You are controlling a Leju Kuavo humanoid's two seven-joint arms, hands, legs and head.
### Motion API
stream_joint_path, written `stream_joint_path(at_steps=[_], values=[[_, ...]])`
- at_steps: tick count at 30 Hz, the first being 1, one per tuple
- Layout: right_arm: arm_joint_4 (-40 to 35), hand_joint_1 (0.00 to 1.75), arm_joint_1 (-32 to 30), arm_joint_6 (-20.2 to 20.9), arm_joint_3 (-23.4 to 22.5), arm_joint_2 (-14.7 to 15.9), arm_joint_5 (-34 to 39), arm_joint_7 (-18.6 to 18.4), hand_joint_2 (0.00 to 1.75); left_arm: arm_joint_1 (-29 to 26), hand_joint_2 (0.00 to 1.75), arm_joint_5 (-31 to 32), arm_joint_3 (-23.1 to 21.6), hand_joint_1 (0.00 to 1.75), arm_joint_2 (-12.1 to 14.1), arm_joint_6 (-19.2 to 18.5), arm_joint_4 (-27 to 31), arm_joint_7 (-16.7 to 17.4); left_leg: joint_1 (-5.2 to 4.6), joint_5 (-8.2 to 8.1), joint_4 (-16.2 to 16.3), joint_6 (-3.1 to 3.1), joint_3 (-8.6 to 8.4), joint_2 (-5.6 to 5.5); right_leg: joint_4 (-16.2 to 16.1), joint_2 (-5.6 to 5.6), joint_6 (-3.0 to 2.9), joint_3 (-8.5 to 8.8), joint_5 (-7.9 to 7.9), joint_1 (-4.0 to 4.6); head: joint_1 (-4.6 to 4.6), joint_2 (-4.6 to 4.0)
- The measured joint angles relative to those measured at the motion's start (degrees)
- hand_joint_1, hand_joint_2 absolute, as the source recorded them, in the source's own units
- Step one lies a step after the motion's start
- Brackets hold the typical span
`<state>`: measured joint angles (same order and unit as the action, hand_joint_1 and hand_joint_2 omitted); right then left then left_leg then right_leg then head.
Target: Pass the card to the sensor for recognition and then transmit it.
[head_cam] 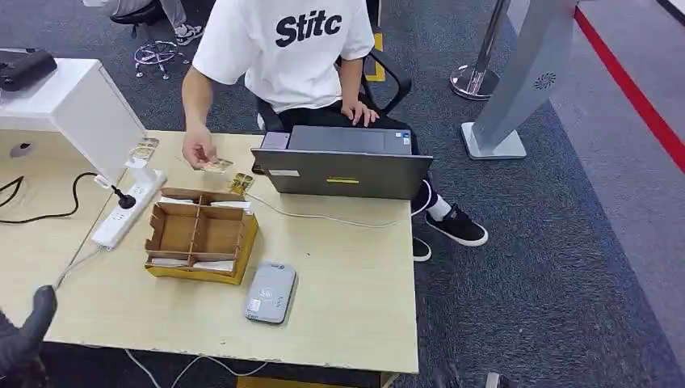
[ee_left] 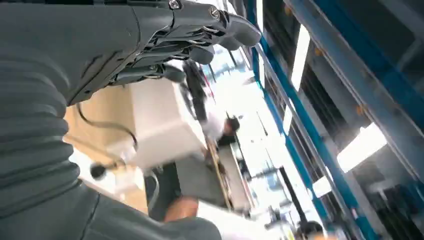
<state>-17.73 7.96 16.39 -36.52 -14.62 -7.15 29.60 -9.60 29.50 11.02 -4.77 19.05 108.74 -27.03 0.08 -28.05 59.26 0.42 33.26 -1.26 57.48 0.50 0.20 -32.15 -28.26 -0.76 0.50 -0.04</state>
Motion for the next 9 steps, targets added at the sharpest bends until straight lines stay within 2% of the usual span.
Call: stream_joint_path(at_steps=[1, 2, 3, 4, 5, 7, 9], values=[[0.0, 0.00, -0.5, 0.5, -0.7, 0.0, 0.4, 0.3, 1.75, -1.0, 1.75, -13.0, 5.7, 0.00, -2.5, -7.1, 1.8, -4.5, 0.00, 0.00, 0.0, 0.00, 0.02, 0.01, 0.0, 0.00, -0.01, 0.00, -0.01, 0.00, 0.00, 0.00], [-0.1, 0.00, -1.0, 1.0, -1.4, 0.0, 0.6, 0.6, 1.75, -1.5, 1.75, -20.9, 11.3, 0.00, -4.5, -12.5, 2.2, -7.3, 0.00, 0.00, 0.0, 0.00, 0.01, 0.01, 0.0, 0.00, -0.01, -0.01, -0.01, 0.00, 0.00, 0.00], [-0.3, 0.00, -1.8, 1.6, -2.6, 0.0, 0.8, 1.2, 1.75, -1.3, 1.75, -27.2, 22.8, 0.00, -7.9, -17.0, 2.0, -9.7, 0.01, -0.01, 0.0, -0.01, 0.00, 0.02, 0.0, 0.02, -0.02, -0.04, -0.02, 0.00, 0.00, -0.02], [-0.7, 0.00, -2.7, 2.3, -3.9, 0.0, 0.5, 1.5, 1.75, 0.8, 1.75, -32.0, 34.9, 0.00, -10.4, -23.3, -1.5, -8.3, 0.00, 0.00, 0.0, -0.01, 0.01, -0.01, 0.0, -0.01, -0.02, -0.04, -0.03, 0.01, 0.00, 0.00], [-1.1, 0.00, -3.1, 2.7, -5.2, 0.0, -0.1, 1.7, 1.75, 3.5, 1.75, -35.0, 45.3, 0.00, -11.5, -27.0, -9.3, -7.6, 0.01, 0.00, 0.0, -0.01, -0.01, 0.03, 0.0, 0.02, -0.02, -0.04, -0.03, 0.01, 0.02, -0.02], [-1.2, 0.00, -3.3, 3.0, -5.9, 0.0, -0.2, 1.9, 1.75, 4.7, 1.75, -34.1, 50.1, 0.00, -11.8, -27.6, -14.0, -8.5, 0.02, 0.00, 0.0, -0.01, -0.01, 0.03, 0.0, 0.02, -0.03, -0.04, -0.03, 0.01, 0.02, 0.00], [-1.5, 0.00, -3.5, 3.6, -6.8, 0.0, 0.0, 2.0, 1.75, 5.5, 1.75, -32.5, 53.5, 0.00, -12.2, -27.4, -18.2, -7.4, 0.01, 0.01, 0.0, 0.00, 0.00, -0.01, 0.0, -0.02, -0.02, -0.03, -0.03, -0.01, -0.02, 0.00]])
